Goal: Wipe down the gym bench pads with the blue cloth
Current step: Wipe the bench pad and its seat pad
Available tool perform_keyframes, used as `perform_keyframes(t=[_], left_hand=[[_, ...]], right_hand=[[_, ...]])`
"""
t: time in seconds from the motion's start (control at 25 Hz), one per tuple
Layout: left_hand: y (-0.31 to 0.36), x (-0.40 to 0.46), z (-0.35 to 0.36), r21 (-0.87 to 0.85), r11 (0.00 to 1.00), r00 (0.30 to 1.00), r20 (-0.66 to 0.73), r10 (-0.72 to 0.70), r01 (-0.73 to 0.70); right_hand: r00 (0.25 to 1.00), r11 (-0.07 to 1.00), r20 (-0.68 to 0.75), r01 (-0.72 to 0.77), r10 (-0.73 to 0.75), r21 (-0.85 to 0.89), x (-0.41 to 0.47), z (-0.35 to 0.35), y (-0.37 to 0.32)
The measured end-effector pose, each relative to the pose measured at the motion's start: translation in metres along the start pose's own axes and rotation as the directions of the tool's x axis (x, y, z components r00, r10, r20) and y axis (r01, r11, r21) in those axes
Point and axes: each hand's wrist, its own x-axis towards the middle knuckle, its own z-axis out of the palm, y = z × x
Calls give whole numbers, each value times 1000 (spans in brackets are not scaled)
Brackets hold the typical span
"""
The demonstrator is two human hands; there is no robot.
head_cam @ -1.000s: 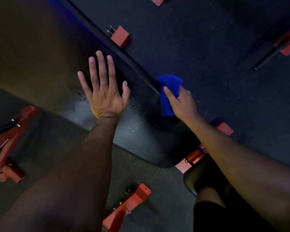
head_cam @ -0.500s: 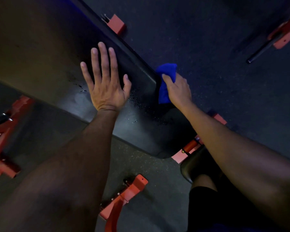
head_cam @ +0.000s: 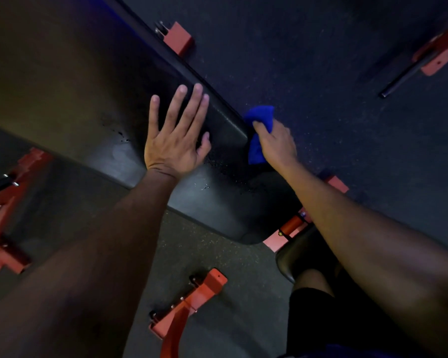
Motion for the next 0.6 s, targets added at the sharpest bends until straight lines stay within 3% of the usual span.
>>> perform_keyframes(t=[0.08, 0.2, 0.32, 0.48, 0.6], left_hand=[[0, 0, -2, -5, 1000, 1000, 18, -4, 4], [1, 3, -4, -35, 999, 998, 65, -20, 22], [2, 0, -1, -25, 999, 998, 54, -27, 28], [0, -2, 1, -13, 999, 999, 34, -32, 32], [2, 0, 0, -8, 1000, 999, 30, -20, 21]], right_hand=[[997, 997, -10, 73, -73, 15, 0, 5, -14], [993, 993, 7, 114, -114, 8, -10, -20, 24], [994, 996, -72, -85, 84, -14, -12, -51, 87], [976, 975, 68, -212, 208, 62, -21, -28, 132], [931, 921, 82, -365, 356, 139, -19, -26, 145]])
